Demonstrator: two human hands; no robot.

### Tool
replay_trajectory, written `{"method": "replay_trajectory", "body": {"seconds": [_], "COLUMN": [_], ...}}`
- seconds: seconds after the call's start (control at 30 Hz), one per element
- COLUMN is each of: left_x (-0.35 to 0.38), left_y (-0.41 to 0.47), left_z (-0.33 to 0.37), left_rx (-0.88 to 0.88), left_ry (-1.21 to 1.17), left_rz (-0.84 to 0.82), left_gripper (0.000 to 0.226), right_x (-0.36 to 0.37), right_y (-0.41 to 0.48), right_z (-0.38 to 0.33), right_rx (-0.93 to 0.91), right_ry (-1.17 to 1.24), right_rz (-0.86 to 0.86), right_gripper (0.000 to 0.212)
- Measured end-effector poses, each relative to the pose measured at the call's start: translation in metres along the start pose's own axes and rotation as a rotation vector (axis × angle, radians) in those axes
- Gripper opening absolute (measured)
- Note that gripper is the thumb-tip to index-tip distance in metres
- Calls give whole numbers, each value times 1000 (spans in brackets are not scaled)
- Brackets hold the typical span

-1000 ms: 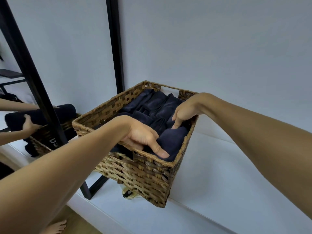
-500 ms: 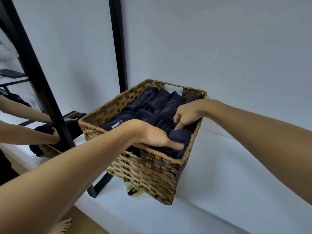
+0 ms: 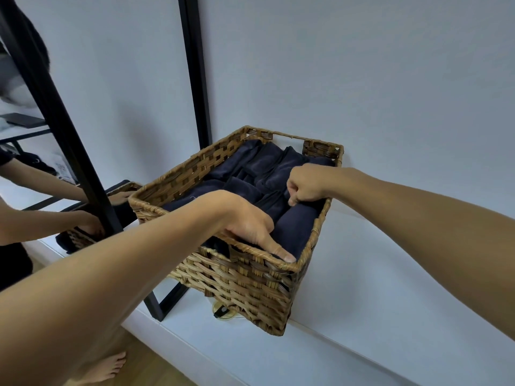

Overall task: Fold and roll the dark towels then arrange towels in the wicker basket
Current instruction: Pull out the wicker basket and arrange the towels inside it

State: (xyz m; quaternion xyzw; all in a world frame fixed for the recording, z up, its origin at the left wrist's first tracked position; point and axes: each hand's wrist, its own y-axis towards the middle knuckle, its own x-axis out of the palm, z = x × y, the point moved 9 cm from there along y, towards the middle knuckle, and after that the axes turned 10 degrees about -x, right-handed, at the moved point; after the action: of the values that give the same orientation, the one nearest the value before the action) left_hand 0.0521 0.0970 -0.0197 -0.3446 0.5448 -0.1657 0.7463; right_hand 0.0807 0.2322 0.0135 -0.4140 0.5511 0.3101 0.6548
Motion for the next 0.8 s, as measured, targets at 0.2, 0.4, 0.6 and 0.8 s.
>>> {"method": "replay_trajectory", "body": {"seconds": [0.2, 0.4, 0.6, 0.8], "left_x": [-31, -18, -10, -13], "left_y": [-17, -23, -2, -13], "left_z": [13, 7, 15, -1], "left_rx": [154, 247, 184, 180], "left_ry": [234, 13, 147, -49], "left_rz": [504, 239, 175, 97], "left_gripper": [67, 30, 20, 27], "right_x": [-7, 9, 26, 4], "right_y": [-32, -22, -11, -18], "right_z": [-48, -45, -48, -45], "right_rx": [-229, -188, -117, -112], "right_ry": [422, 311, 134, 306], "right_rz": [-129, -322, -333, -235], "right_gripper": [21, 36, 53, 45]}}
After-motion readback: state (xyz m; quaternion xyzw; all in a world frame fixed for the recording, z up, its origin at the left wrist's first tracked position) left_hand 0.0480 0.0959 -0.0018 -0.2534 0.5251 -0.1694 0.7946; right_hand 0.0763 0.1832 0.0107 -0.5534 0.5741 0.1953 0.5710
